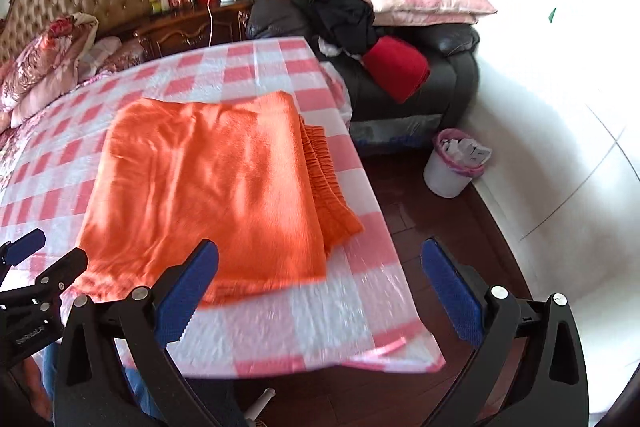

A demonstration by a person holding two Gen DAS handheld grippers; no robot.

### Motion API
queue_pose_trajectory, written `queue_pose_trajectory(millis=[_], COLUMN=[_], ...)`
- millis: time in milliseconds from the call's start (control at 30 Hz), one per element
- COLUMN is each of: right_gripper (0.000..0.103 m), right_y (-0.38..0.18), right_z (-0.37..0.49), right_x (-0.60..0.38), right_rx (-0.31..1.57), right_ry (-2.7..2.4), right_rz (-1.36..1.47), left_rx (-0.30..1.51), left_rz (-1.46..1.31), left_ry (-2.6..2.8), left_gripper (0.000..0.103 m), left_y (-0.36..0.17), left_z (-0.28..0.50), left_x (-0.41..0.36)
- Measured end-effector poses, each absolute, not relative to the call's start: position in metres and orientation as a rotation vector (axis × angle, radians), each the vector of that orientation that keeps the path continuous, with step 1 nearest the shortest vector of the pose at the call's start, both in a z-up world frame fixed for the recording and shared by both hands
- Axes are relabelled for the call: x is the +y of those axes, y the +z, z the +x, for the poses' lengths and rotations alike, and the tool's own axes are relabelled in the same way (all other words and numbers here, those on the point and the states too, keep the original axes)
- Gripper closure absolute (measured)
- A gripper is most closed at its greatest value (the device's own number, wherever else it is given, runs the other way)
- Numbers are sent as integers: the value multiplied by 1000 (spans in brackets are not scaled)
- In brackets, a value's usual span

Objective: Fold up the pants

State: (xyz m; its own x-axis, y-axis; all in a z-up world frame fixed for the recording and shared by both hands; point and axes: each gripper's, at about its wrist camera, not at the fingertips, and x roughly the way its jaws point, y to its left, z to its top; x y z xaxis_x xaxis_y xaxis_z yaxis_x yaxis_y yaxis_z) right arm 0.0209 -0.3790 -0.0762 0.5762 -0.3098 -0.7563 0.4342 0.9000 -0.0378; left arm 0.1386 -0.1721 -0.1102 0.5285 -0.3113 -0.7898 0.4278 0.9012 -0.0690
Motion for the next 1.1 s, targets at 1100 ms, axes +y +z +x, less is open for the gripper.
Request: queue_pose_trajectory(millis=[1100], right_gripper=[5], right_y=[-47], right_z=[-10], right_x=[-371], right_rx=[799], right_ry=[-455], right_rz=[155], left_rx=[785], left_rz=[176], left_ry=[-458], left_gripper=[2], left_y=[-62], left_z=[90], left_x=[-180])
